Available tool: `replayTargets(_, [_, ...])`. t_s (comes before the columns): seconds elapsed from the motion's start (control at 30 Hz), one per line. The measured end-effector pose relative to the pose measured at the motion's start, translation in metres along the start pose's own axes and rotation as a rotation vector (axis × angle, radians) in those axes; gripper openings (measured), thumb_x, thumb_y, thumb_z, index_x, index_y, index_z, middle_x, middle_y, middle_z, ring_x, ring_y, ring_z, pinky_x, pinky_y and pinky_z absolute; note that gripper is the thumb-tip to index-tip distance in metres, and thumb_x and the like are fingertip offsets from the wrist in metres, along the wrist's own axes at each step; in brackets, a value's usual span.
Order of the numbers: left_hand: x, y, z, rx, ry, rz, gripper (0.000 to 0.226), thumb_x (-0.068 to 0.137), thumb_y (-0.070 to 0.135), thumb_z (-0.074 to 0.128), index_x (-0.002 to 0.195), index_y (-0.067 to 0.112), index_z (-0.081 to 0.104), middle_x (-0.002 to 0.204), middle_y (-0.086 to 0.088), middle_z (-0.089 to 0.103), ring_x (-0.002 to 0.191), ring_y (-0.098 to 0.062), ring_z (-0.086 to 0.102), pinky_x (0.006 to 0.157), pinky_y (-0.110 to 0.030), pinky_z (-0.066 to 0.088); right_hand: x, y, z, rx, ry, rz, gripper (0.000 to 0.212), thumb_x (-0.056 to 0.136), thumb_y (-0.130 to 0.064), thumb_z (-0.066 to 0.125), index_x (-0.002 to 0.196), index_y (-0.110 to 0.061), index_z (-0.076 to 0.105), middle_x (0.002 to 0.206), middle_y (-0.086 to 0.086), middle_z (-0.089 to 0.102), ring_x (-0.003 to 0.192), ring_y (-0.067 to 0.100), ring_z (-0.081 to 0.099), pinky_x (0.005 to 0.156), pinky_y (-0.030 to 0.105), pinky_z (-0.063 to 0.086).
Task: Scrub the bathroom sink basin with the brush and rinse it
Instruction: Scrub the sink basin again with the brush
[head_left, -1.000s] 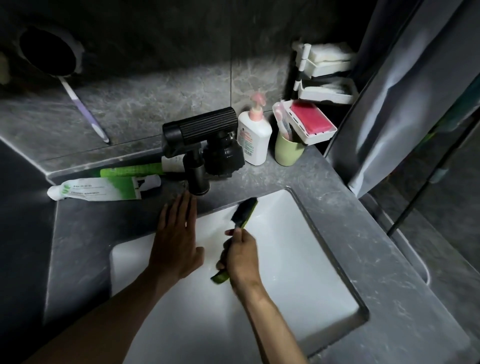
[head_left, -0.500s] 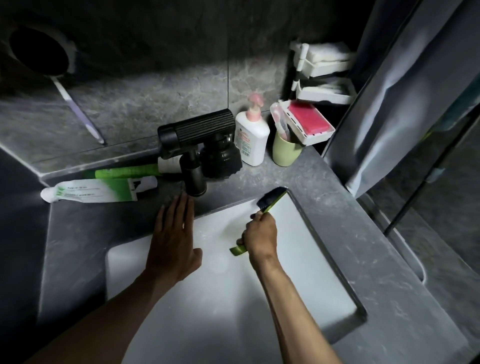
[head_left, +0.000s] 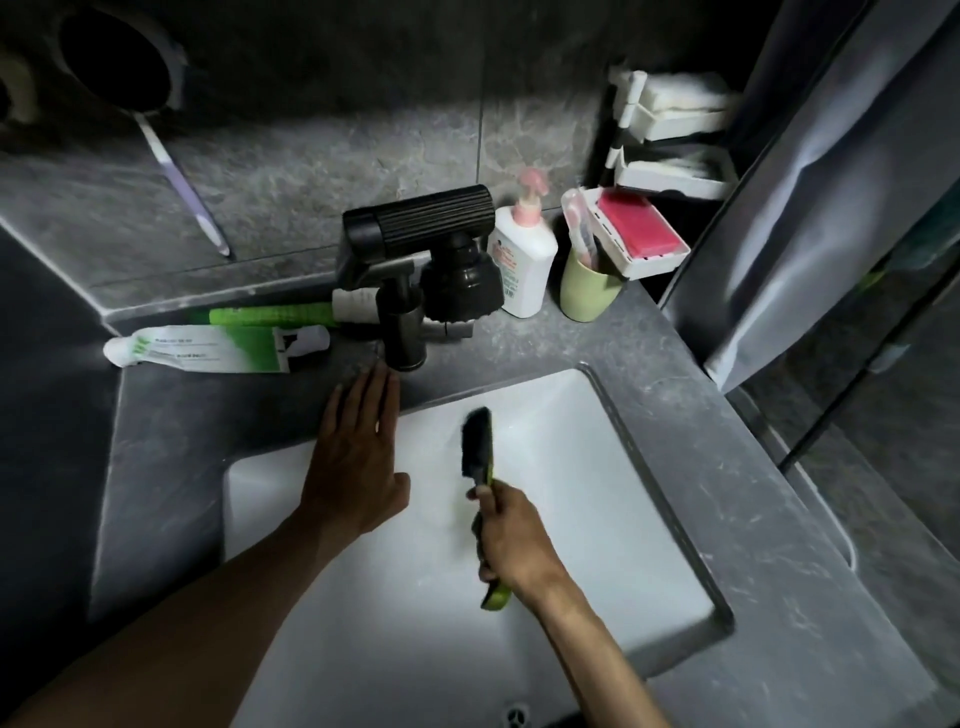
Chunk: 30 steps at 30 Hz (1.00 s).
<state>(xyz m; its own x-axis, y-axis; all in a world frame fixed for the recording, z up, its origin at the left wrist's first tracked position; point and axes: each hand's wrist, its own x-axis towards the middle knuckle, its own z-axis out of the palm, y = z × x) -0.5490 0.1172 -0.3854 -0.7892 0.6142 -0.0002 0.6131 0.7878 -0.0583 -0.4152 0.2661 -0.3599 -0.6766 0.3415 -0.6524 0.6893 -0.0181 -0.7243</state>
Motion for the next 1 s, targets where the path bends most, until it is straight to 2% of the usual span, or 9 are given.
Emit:
replayTargets(0.1, [0.000, 0.000, 0.002, -0.021, 0.017, -0.001, 0.118, 0.060, 0.030, 0.065, 0.161, 0.002, 0.010, 0.169, -0.019, 0.005, 0.156, -0.035, 0.009, 0.126, -0.053, 0.014, 0.011, 0.027, -0.017, -0.444, 0.136, 0.027, 0.030, 0.103, -0.030, 0.035, 0.121, -0.014, 0.052, 0.101, 0.007, 0.063, 0.081, 0.025, 0.062, 0.065, 0.030, 0.045])
replayTargets(0.17, [-0.001, 0.000, 0.003, -0.025, 0.033, 0.001, 0.118, 0.060, 0.030, 0.065, 0.161, 0.002, 0.011, 0.169, -0.018, 0.006, 0.156, -0.035, 0.010, 0.126, -0.053, 0.014, 0.019, 0.033, -0.021, -0.771, 0.203, 0.016, 0.049, 0.103, -0.030, 0.036, 0.150, -0.020, 0.027, 0.115, 0.007, 0.063, 0.102, 0.026, 0.062, 0.077, 0.032, 0.045])
replayTargets(0.23, [0.000, 0.000, 0.003, -0.024, 0.036, -0.001, 0.117, 0.060, 0.030, 0.064, 0.161, 0.002, 0.011, 0.169, -0.018, 0.006, 0.156, -0.036, 0.010, 0.126, -0.053, 0.014, 0.022, 0.032, -0.010, -0.998, 0.165, -0.061, 0.064, 0.101, -0.019, 0.036, 0.157, -0.029, 0.008, 0.119, 0.007, 0.062, 0.107, 0.026, 0.061, 0.085, 0.033, 0.046])
replayTargets(0.3, [0.000, 0.001, 0.004, -0.018, 0.043, -0.004, 0.117, 0.061, 0.030, 0.065, 0.161, 0.002, 0.012, 0.169, -0.018, 0.006, 0.156, -0.036, 0.010, 0.125, -0.053, 0.015, 0.022, 0.028, 0.001, -1.164, 0.108, -0.154, 0.067, 0.097, -0.010, 0.035, 0.156, -0.034, 0.014, 0.117, 0.006, 0.062, 0.104, 0.026, 0.062, 0.082, 0.033, 0.046])
replayTargets(0.5, [0.000, 0.001, 0.007, -0.035, 0.056, -0.012, 0.118, 0.060, 0.030, 0.066, 0.161, 0.003, 0.011, 0.169, -0.018, 0.006, 0.155, -0.036, 0.010, 0.126, -0.053, 0.014, 0.023, 0.033, -0.002, -1.195, 0.211, -0.257, 0.046, 0.104, -0.023, 0.024, 0.148, -0.032, 0.035, 0.113, 0.006, 0.061, 0.099, 0.027, 0.061, 0.079, 0.033, 0.040])
replayTargets(0.67, [-0.001, 0.003, 0.003, -0.044, 0.035, -0.028, 0.118, 0.058, 0.028, 0.067, 0.161, 0.003, 0.013, 0.169, -0.017, 0.006, 0.156, -0.035, 0.008, 0.126, -0.052, 0.012, 0.018, 0.035, -0.026, -1.171, 0.252, -0.161, 0.060, 0.101, -0.012, 0.026, 0.155, -0.038, 0.020, 0.117, 0.006, 0.061, 0.104, 0.026, 0.061, 0.089, 0.033, 0.044])
replayTargets(0.8, [-0.002, 0.008, -0.003, -0.031, -0.020, -0.068, 0.123, 0.058, 0.027, 0.073, 0.161, 0.001, 0.011, 0.170, -0.018, 0.002, 0.157, -0.035, 0.003, 0.125, -0.057, 0.012, -0.002, 0.030, -0.043, -1.120, 0.194, -0.130, 0.066, 0.093, -0.008, 0.036, 0.150, -0.041, 0.031, 0.116, 0.004, 0.065, 0.106, 0.024, 0.063, 0.091, 0.030, 0.047])
replayTargets(0.9, [-0.009, 0.031, -0.013, -0.077, -0.028, -0.141, 0.127, 0.061, 0.027, 0.078, 0.161, 0.001, 0.003, 0.170, -0.018, -0.006, 0.157, -0.035, -0.005, 0.124, -0.063, 0.008, -0.013, 0.018, -0.074, -1.104, 0.377, -0.159, 0.070, 0.091, -0.002, 0.033, 0.151, -0.038, 0.030, 0.112, 0.006, 0.066, 0.103, 0.025, 0.064, 0.091, 0.032, 0.048])
replayTargets(1.0, [-0.035, 0.085, -0.020, -0.214, -0.066, -0.135, 0.124, 0.072, 0.035, 0.073, 0.161, 0.003, -0.007, 0.170, -0.014, -0.012, 0.157, -0.033, -0.011, 0.125, -0.060, 0.003, -0.024, 0.001, -0.087, -1.087, 0.543, -0.215, 0.064, 0.092, -0.010, 0.039, 0.153, -0.022, 0.023, 0.111, 0.008, 0.067, 0.101, 0.029, 0.065, 0.087, 0.035, 0.049])
